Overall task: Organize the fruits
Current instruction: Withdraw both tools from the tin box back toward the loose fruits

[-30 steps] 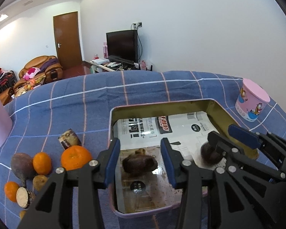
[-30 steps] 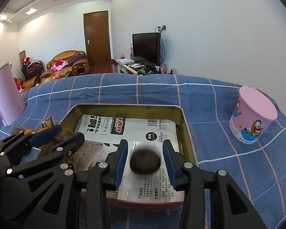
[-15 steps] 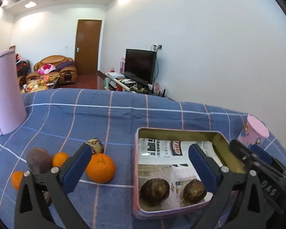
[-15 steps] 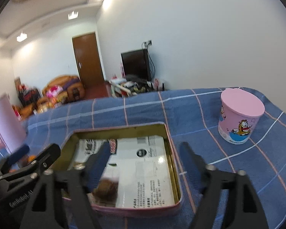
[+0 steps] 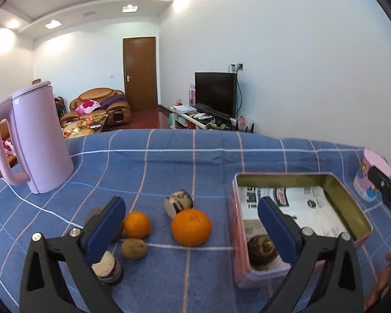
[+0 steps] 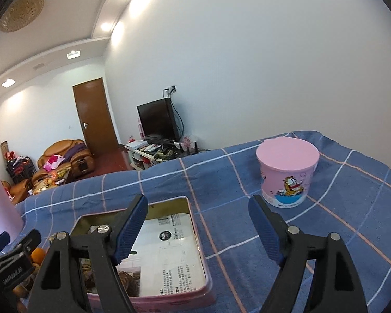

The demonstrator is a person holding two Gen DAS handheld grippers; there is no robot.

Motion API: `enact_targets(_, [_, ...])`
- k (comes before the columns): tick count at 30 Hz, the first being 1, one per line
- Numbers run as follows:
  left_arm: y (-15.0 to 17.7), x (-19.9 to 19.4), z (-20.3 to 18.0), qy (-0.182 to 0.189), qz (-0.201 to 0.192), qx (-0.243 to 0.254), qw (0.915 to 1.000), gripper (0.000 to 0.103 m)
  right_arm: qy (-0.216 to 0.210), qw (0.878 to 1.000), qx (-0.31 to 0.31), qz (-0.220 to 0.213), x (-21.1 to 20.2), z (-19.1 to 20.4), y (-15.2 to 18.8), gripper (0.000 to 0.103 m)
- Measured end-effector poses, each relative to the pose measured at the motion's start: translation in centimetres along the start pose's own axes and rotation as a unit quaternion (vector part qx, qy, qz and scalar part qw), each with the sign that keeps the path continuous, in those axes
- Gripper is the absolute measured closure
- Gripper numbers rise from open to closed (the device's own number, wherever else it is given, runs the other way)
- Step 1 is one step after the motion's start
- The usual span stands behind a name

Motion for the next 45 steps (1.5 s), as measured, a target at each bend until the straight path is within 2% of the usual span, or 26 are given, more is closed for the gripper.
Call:
enact_targets(6, [1.0, -0.4, 0.2, -0.015, 0.006, 0.034, 0.9993, 0.000, -0.008, 1.000, -0.016, 0.019, -0.1, 1.4, 1.2, 0.022])
enact_targets(12, [1.7, -0.9, 1.5, -0.005, 0.020, 0.032, 0.9993, 0.000, 0.004, 0.999, -0.038, -0.010, -1.9, 2.1, 1.5, 0.022])
enact_targets(21, [2.0, -1.6, 3.1, -0.004, 0.024, 0.040, 0.9989, 0.000, 0.000, 0.997, -0.080, -0.018, -3.9, 5.0, 2.5, 0.022])
enact_targets(28, [2.2, -1.9, 5.3, -0.010, 0.022, 0.045, 0.9987, 0.000, -0.023, 0.994, -0.101, -0.016, -5.2, 8.4, 3.6, 0.022])
enact_targets(34, [2.0, -1.8, 8.5, -0.027, 0.022, 0.044, 0.9984, 0.000, -0.058, 0.993, -0.101, 0.003, -5.8, 11.5, 4.8, 0.022])
enact_targets(45, [1.4, -0.4, 16.8, -0.067, 0.042, -0.001, 0.9968, 0.000, -0.117, 0.982, -0.143, 0.037, -6.4, 18.1, 7.2, 0.022])
Point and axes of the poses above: each gripper's, at about its wrist camera, not at the fingertips, and x roughly the way its jaws point, z to its left, y to its underside, the point moved 6 cm from there along x, roughly the way its jaws point, and after that the axes turned 4 degrees about y, right-handed, at the moved point
